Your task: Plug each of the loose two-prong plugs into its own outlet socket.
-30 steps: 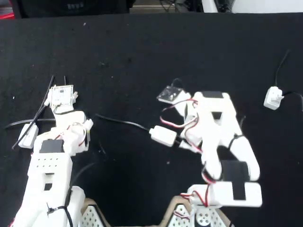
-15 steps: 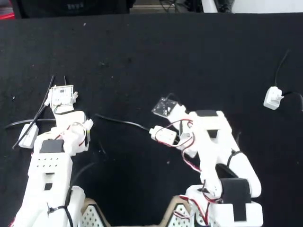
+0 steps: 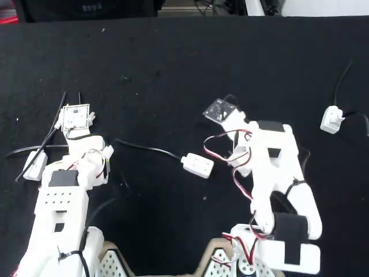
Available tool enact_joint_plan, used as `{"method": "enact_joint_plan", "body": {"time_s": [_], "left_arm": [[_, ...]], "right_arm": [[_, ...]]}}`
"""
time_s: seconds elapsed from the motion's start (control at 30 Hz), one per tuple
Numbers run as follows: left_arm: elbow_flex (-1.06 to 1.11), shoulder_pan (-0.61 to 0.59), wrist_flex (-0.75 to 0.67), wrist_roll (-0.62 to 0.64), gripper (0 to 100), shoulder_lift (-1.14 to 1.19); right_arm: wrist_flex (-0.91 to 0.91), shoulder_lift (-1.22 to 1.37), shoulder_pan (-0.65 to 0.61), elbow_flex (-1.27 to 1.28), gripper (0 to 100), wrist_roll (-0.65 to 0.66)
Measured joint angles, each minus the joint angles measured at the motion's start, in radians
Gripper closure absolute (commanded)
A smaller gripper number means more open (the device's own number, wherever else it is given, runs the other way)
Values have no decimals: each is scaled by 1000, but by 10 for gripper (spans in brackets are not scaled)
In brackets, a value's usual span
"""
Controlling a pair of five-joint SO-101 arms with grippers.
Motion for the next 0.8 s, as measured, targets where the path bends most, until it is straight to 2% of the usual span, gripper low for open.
{"method": "enact_joint_plan", "body": {"time_s": [0.1, 0.3, 0.47, 0.8], "left_arm": [[0, 0, 0, 0, 891, 0], [0, 0, 0, 0, 891, 0], [0, 0, 0, 0, 891, 0], [0, 0, 0, 0, 891, 0]], "right_arm": [[-18, 37, 0, 0, 803, -86], [11, 40, -11, -28, 877, -124], [29, 38, -8, -77, 878, -170], [-2, 130, -11, -92, 880, -141]]}}
